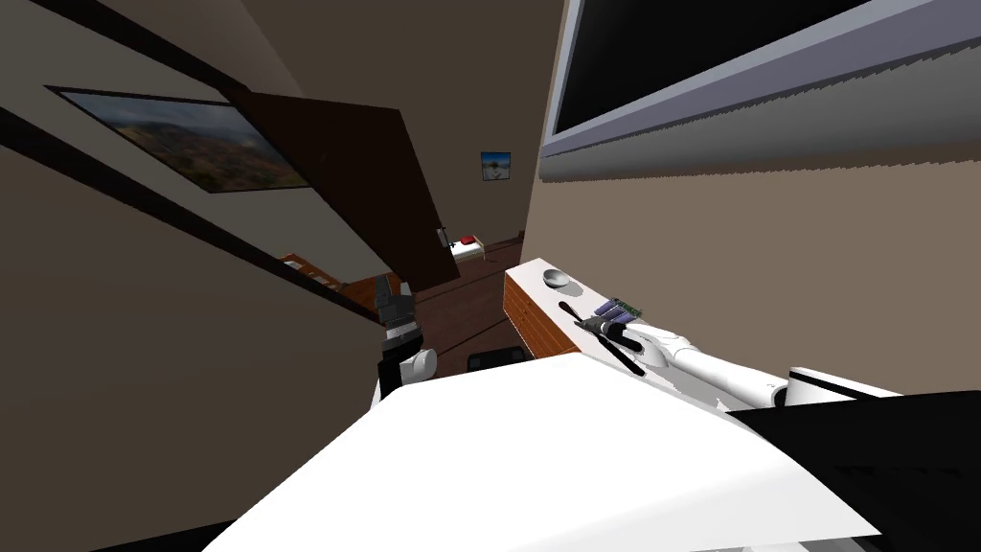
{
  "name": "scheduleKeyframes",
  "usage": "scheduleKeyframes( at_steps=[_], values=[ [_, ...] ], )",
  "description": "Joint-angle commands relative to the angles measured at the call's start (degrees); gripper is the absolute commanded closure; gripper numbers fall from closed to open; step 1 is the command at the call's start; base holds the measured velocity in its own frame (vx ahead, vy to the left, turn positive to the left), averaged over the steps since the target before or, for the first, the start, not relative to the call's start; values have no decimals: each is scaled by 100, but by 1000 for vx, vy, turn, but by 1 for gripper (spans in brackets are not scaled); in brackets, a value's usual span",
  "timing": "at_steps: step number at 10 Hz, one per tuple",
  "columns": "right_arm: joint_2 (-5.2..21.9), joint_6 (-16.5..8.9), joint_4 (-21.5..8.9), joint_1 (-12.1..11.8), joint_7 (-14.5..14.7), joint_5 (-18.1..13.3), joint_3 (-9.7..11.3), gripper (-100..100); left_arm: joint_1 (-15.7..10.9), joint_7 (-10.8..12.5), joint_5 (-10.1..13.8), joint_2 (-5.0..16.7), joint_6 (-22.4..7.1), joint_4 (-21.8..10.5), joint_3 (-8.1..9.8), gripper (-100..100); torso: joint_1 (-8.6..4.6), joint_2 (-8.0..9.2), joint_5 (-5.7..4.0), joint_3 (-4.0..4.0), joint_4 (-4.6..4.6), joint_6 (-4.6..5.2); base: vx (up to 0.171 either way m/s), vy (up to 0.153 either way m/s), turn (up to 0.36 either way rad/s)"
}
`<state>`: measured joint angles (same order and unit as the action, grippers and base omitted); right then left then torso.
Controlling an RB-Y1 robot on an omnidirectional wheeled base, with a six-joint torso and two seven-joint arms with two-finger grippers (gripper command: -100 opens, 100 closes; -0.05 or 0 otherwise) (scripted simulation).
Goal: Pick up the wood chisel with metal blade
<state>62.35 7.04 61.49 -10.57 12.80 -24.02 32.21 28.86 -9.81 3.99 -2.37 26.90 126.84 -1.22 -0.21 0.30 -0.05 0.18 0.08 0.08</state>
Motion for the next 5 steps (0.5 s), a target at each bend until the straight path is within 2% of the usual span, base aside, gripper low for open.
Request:
scheduleKeyframes(
  at_steps=[1, 2, 3, 4, 5],
  values=[
    [9, -226, 115, -40, -39, 67, 38, -100, 0, 0, 0, 0, 0, 0, 0, 0, 0, 0, 0, 0, 0, 0, -77, -41, 115],
    [38, -425, 319, -116, -109, 202, 112, -100, 1, 0, 0, 0, 0, 0, 0, 0, 2, -4, 0, -1, 0, 5, -72, -45, 189],
    [38, -514, 319, -116, -109, 202, 112, -100, 0, 0, 0, 0, 0, 0, 0, 0, 0, -5, 0, -3, -1, 1, -62, -41, 110],
    [68, -694, 522, -191, -179, 338, 185, -100, 1, 0, 0, 0, 0, 0, 1, 0, 1, -10, 0, -5, -2, 5, -81, -56, 211],
    [68, -801, 522, -191, -179, 338, 185, -100, 0, 0, 0, 0, 0, 0, 0, 0, -4, -5, -1, -3, -1, 1, -78, -44, 123]
  ],
)
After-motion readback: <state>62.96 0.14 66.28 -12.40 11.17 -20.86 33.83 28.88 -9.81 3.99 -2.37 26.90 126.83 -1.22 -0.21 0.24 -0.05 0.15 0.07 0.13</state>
